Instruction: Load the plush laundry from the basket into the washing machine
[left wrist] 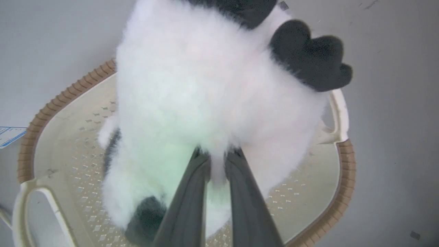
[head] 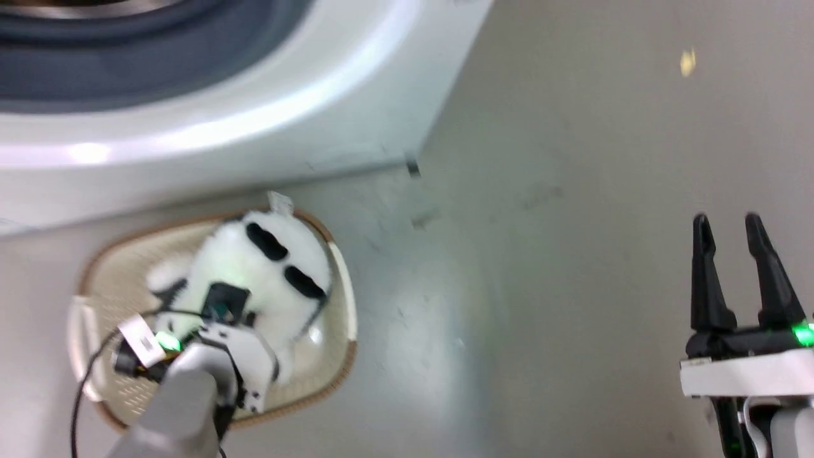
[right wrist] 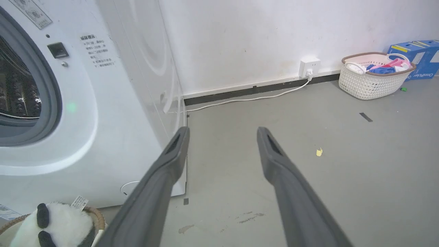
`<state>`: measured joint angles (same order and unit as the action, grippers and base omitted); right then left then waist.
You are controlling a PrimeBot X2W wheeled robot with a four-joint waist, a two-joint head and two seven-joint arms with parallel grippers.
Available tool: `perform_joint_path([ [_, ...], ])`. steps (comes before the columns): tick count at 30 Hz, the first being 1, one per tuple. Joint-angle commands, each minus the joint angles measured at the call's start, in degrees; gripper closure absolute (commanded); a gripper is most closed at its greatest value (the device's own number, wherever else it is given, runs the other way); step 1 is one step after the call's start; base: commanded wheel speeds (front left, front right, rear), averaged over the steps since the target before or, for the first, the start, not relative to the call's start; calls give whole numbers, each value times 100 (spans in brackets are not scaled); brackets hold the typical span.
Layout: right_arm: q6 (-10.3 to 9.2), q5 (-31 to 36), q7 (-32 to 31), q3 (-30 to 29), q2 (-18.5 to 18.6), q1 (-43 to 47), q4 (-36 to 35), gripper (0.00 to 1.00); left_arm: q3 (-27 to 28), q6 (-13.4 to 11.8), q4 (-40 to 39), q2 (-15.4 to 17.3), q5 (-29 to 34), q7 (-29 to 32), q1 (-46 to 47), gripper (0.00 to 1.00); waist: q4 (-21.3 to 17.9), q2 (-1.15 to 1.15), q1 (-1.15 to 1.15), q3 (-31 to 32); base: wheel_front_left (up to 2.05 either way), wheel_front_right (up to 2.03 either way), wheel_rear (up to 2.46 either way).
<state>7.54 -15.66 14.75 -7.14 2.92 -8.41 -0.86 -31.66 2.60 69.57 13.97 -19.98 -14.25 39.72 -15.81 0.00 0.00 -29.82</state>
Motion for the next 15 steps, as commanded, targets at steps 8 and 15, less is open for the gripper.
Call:
perform_joint_path([
  [8,-5,116,25,-33,-4,346,57,0,120,-349,-1789,142,259,-72,-1040,100,735,0,0,1480,0,0,0],
  [15,-5,152,25,-162,-4,472,59,0,360,-626,-3420,362,493,-73,-1783,100,880,0,0,1828,0,0,0],
])
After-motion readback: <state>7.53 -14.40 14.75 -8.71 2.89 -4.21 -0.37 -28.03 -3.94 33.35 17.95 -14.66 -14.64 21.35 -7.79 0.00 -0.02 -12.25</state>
